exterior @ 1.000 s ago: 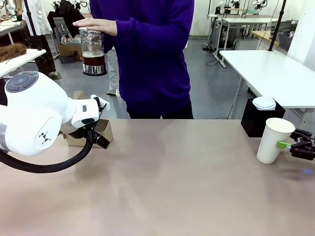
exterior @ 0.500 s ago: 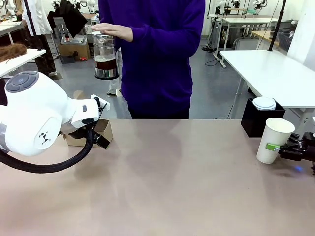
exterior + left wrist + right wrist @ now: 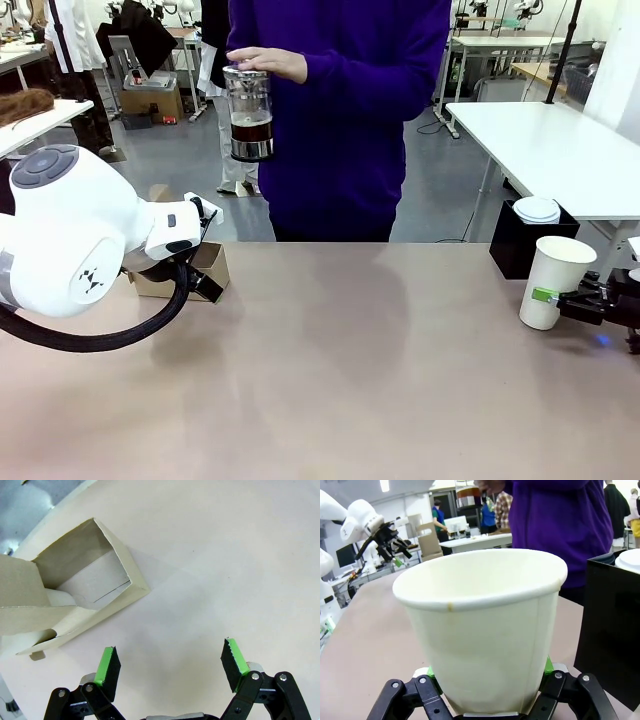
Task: Pour a drink into a cup and package it in a carrier.
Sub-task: Pick up the 600 ml Paper Cup and place it in the middle top area of the table.
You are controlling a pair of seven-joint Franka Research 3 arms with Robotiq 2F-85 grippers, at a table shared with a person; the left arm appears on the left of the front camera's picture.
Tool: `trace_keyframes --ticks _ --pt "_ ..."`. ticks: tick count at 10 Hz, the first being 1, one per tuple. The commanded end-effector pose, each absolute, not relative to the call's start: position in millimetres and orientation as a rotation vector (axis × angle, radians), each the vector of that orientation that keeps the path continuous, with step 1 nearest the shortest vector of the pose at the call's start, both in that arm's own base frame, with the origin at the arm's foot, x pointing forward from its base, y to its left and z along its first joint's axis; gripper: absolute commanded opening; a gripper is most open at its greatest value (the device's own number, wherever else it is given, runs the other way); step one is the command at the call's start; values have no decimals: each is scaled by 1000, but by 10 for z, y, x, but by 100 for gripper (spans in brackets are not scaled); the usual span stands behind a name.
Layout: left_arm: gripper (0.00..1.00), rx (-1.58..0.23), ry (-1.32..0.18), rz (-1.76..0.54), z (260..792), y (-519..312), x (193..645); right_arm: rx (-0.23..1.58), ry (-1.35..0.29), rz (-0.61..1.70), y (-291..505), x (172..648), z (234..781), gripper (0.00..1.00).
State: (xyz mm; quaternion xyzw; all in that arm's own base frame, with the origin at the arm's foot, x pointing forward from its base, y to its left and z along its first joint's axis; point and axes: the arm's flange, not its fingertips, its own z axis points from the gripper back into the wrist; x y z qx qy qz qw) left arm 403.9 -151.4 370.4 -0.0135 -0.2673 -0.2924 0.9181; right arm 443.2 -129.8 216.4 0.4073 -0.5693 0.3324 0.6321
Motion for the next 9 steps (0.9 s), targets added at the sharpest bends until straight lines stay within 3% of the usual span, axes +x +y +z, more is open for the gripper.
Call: trace_keyframes --ticks 1,4,5,6,9 --pt "100 -29 -550 -601 3706 -1513 4037 930 -1307 767 -1263 4426 2189 80" --pt "100 -29 -550 -601 3706 -1513 4037 933 -1303 762 -1293 4434 2164 81" --pt "100 -29 -550 -601 3706 -1513 4037 915 -1346 719 -1210 4383 2399 81" --pt "100 -29 -550 -601 3706 -1513 4037 855 -1388 713 -843 4362 3058 81" --pt "100 -29 -550 -601 3706 -1513 4037 843 -1390 719 -579 4463 3313 81"
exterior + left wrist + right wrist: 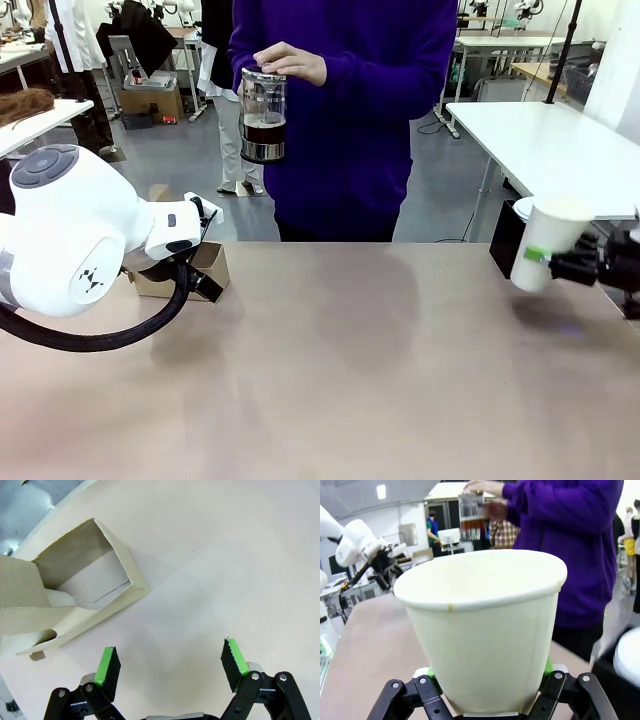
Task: Pour a drink into a cup and package it in a carrier.
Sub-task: Pick up the 600 ml Paper Cup and place it in the middle top area of the table.
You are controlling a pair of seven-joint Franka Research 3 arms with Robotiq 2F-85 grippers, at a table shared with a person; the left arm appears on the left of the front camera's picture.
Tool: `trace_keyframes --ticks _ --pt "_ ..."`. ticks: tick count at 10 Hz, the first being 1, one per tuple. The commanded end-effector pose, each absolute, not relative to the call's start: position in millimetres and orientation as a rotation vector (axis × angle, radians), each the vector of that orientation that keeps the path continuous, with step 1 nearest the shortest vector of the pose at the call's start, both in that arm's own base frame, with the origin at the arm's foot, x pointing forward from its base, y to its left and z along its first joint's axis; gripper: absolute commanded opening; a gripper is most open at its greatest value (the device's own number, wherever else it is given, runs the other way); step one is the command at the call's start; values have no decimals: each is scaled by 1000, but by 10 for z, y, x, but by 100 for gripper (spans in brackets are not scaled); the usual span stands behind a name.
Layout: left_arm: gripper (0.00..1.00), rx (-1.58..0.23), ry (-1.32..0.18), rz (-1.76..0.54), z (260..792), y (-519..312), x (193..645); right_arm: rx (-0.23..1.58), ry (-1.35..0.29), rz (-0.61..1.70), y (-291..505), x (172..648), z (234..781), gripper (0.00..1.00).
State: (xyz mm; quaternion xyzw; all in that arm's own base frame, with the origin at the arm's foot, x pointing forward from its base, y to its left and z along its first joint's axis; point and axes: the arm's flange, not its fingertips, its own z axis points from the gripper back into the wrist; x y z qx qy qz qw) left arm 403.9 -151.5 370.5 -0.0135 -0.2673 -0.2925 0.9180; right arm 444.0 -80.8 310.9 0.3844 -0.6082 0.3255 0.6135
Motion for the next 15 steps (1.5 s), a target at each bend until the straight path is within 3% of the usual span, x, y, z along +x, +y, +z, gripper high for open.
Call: trace_keyframes --ticks 1,4,9,12,15 --pt "100 -29 -550 -601 3706 -1513 4037 858 -1389 732 -327 4545 3472 81" --pt "100 -29 -550 -601 3706 -1513 4037 875 -1355 756 498 5104 3568 81" --pt "100 -29 -550 -601 3706 -1513 4037 906 -1328 740 1339 5920 2974 81" --pt "100 -29 -550 -601 3706 -1513 4037 879 -1328 743 1491 6174 2675 81" --pt "100 -29 -550 -601 3706 -1513 4037 926 -1291 756 1458 6127 2635 81"
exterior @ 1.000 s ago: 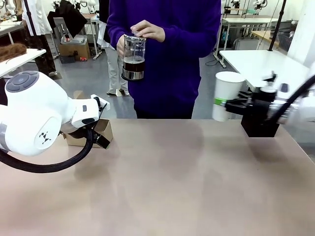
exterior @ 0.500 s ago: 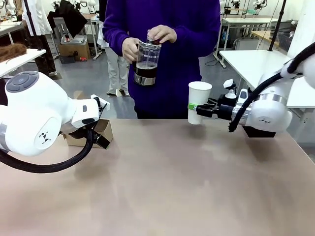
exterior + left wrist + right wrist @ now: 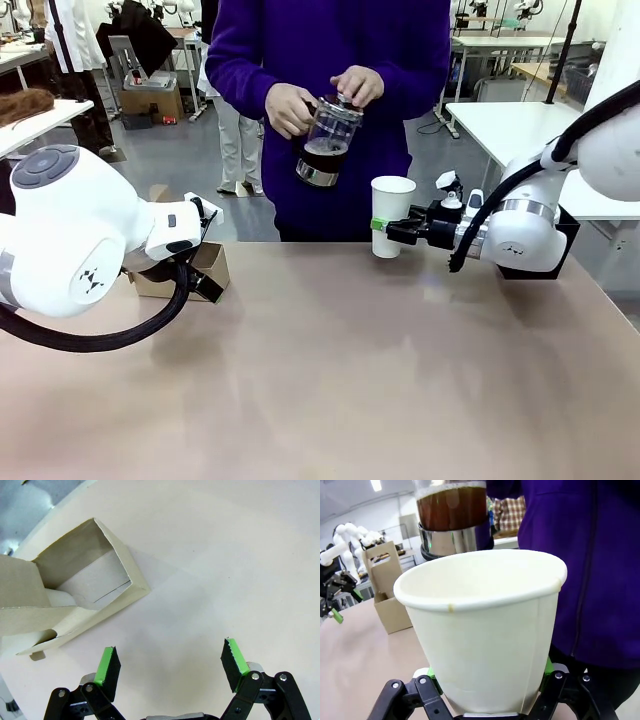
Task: Pour a drink into a cup and package it in a carrier.
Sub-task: Pick up the 600 ml Paper Cup and place it in the middle top area of the table, then when a person places the Paper Cup Lid on the 600 ml Paper Cup , lift the 600 ml Paper Cup.
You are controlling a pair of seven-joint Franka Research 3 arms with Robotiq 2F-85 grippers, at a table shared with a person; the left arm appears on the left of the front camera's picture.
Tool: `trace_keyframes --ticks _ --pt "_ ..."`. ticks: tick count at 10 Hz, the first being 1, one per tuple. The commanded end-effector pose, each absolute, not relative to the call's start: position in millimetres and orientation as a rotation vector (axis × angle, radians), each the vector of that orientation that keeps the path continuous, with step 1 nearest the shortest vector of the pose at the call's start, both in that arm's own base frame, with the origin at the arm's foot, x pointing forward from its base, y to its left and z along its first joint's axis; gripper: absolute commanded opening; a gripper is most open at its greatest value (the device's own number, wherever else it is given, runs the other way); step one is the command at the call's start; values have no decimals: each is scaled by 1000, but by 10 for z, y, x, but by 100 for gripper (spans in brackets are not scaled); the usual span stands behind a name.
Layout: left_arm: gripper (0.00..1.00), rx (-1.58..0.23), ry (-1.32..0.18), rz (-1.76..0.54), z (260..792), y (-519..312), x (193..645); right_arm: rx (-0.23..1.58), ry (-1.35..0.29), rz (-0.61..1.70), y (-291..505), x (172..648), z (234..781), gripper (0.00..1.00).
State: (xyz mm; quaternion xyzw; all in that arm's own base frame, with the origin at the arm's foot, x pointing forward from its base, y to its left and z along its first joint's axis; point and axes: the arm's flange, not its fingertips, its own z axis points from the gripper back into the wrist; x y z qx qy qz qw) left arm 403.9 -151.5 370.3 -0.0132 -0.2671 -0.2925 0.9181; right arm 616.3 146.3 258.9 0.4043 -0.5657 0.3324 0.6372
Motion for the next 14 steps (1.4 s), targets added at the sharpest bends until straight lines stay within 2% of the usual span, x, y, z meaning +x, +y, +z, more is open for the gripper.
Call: trace_keyframes --ticks 1,14 --pt "100 -29 -550 -601 3706 -1513 4037 926 -1291 756 1458 6127 2635 81" --pt "100 -29 -550 -601 3706 -1513 4037 926 -1291 756 1458 6127 2635 81"
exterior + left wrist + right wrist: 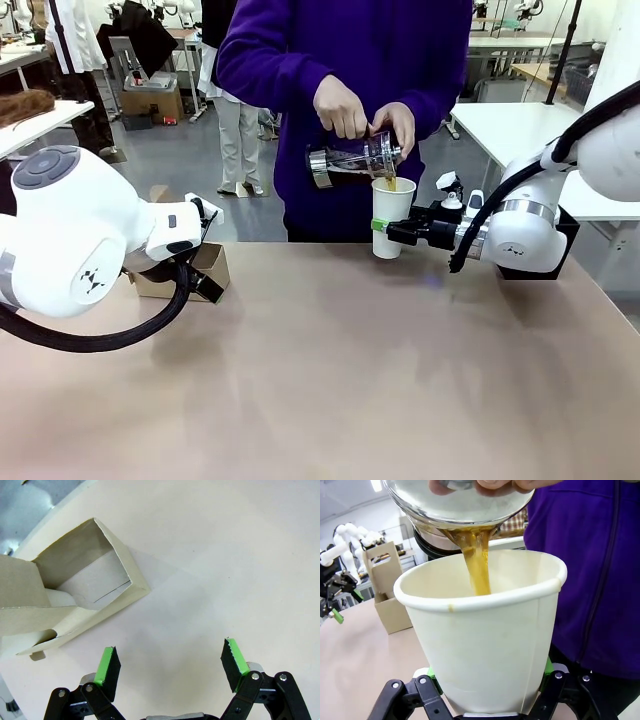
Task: Pour a drink into a cup and package it in a carrier.
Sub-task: When a person places the Paper Cup Lid on the 600 ml Paper Cup , lift the 600 ml Paper Cup.
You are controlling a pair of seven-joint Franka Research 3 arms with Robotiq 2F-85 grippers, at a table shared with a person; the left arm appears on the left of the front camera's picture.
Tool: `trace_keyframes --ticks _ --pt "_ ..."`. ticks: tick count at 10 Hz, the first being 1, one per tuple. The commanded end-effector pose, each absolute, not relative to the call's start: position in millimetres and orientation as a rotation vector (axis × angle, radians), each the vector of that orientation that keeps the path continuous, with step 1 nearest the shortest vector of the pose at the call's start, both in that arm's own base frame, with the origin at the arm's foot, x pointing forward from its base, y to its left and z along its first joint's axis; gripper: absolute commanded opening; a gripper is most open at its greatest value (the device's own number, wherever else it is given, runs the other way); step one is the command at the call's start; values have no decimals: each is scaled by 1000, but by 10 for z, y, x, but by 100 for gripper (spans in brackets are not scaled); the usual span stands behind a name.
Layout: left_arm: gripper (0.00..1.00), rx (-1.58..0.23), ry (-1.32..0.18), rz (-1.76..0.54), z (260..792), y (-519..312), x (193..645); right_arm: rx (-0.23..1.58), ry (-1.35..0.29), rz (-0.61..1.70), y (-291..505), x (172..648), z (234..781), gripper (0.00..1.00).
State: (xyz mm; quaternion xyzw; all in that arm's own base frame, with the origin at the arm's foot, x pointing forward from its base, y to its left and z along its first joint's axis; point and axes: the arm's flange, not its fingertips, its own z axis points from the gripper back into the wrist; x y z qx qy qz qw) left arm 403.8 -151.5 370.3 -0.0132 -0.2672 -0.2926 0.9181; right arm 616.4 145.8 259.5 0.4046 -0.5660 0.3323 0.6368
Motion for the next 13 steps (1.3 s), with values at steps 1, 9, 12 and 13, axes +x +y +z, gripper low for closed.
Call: trace_keyframes --ticks 1,9,12,13 --pt "100 -29 -550 -601 3706 -1513 4037 926 -1291 756 1458 6127 2635 81" --pt "100 -29 -550 -601 3706 -1513 4037 926 -1291 756 1458 6127 2635 81" --pt "100 -29 -550 -601 3706 -1513 4037 926 -1291 756 1458 6127 2635 81" --pt "100 -29 -550 -601 3706 -1513 4037 926 -1291 756 1458 6127 2635 81"
